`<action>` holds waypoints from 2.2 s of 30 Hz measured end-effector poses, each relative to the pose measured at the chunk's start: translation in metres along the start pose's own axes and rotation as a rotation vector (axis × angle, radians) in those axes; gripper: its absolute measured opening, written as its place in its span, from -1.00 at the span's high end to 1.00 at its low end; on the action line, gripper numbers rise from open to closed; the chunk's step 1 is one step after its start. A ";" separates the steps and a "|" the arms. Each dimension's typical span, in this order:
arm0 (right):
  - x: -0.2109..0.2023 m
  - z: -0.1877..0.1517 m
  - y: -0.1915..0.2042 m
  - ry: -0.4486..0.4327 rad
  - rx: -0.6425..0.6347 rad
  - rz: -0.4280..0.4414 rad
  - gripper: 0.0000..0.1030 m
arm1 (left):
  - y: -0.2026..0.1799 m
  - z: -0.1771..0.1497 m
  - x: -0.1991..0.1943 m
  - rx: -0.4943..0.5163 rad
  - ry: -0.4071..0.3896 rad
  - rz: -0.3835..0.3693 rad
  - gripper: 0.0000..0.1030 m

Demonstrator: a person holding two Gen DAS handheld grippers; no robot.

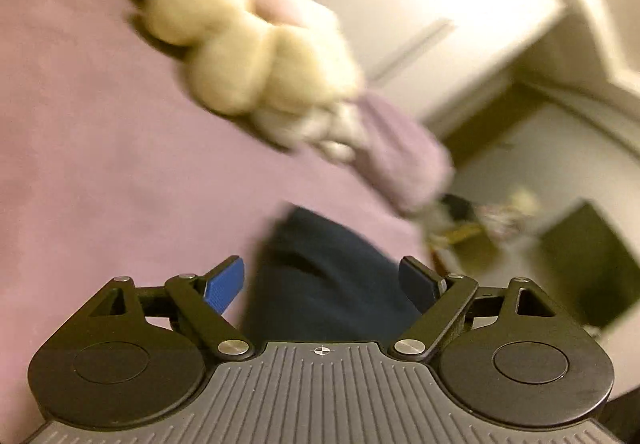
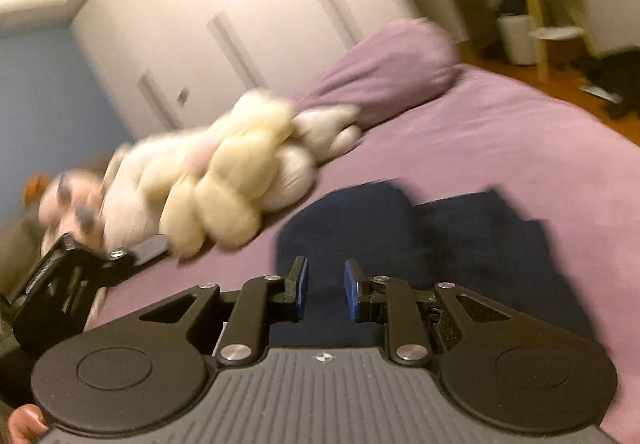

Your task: Fold large clothes

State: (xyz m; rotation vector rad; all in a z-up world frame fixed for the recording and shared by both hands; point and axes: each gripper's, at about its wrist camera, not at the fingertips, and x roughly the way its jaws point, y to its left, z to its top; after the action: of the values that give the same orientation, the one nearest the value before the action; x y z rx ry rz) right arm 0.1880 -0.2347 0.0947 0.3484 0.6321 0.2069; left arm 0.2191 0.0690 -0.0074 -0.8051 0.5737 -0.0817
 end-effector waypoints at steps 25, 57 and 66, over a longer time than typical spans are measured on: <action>0.102 -0.033 -0.133 -0.091 -0.216 -0.424 0.99 | -0.088 -0.106 0.158 0.425 0.100 0.273 -0.99; 0.076 -0.061 -0.130 -0.191 -0.200 -0.401 0.53 | -0.076 -0.136 0.127 0.403 0.068 0.282 -1.00; 0.075 -0.057 -0.126 -0.165 -0.191 -0.401 0.49 | -0.070 -0.123 0.115 0.393 0.087 0.243 -1.00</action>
State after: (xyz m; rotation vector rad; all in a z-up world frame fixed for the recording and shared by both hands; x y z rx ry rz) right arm 0.2235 -0.3146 -0.0363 0.0488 0.5027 -0.1442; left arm 0.2629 -0.0937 -0.0780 -0.3485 0.7068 -0.0048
